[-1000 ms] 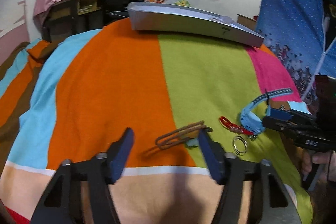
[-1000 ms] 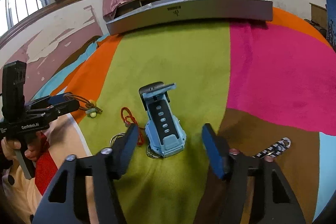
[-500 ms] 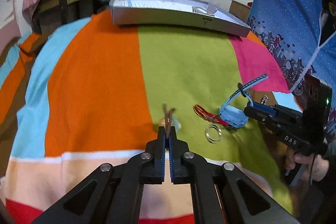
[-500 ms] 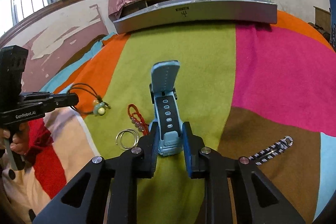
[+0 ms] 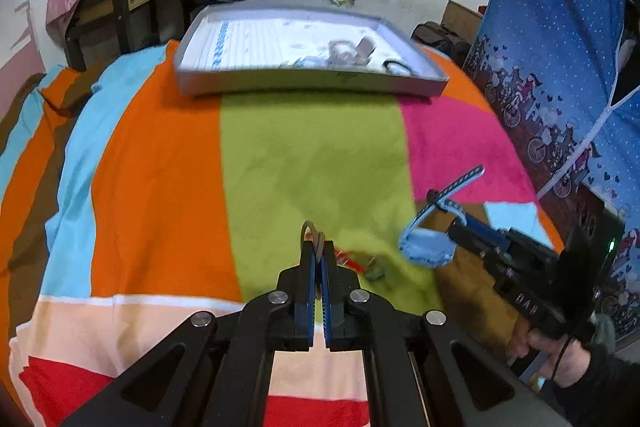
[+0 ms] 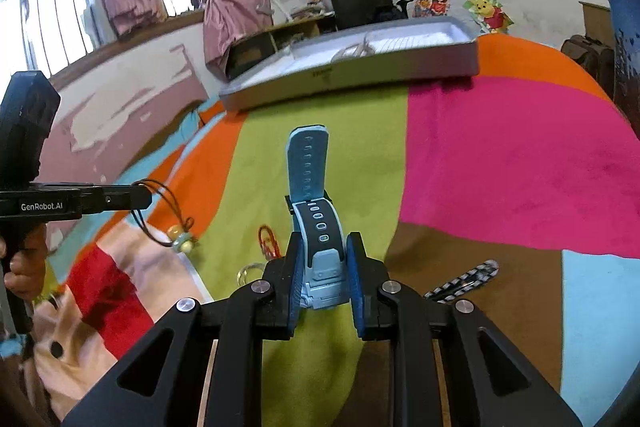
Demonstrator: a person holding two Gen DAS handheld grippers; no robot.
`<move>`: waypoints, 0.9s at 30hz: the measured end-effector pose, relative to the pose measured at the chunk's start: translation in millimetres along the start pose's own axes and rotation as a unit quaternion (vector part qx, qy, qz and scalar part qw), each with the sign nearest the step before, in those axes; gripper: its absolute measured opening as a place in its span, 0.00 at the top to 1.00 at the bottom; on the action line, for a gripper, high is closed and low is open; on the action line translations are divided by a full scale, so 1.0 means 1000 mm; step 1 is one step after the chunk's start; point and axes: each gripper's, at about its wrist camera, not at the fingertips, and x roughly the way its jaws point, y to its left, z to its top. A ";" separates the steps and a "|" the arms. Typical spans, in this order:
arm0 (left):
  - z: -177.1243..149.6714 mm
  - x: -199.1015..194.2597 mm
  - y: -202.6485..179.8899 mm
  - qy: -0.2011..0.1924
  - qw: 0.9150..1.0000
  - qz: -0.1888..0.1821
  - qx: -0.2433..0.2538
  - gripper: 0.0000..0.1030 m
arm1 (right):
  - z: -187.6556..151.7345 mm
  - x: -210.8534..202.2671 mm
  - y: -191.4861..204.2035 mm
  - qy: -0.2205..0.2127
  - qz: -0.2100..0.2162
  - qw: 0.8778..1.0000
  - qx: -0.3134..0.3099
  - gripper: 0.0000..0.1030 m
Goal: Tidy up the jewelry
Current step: 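Carry the cord and blue smartwatch into the silver tray and open both tools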
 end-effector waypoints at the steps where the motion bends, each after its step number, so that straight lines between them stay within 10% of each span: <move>1: 0.005 -0.001 -0.004 -0.004 1.000 0.001 -0.002 0.97 | 0.001 -0.003 -0.002 -0.005 0.001 1.000 0.002 0.82; 17: 0.134 0.020 -0.021 -0.162 0.985 0.020 -0.058 0.97 | 0.142 0.008 -0.011 -0.089 -0.014 0.994 -0.063 0.91; 27: 0.166 0.093 -0.001 -0.153 0.984 -0.006 -0.093 0.97 | 0.195 0.083 -0.037 -0.080 -0.051 0.995 -0.038 0.93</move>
